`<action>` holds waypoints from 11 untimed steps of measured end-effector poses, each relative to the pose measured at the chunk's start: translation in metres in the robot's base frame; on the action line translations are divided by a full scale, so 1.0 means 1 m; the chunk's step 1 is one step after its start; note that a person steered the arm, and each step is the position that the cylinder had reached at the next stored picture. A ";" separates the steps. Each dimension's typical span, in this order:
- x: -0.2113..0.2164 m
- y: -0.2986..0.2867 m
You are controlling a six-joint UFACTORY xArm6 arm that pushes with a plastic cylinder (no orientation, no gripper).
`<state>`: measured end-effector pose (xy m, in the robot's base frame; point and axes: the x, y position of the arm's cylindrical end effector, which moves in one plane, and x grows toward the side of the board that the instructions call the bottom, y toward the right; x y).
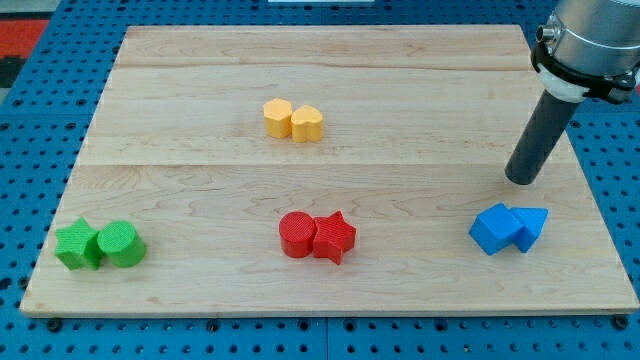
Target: Slide the blue triangle up a bit
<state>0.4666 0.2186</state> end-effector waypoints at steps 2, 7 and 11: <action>-0.015 0.003; 0.113 0.040; 0.032 -0.018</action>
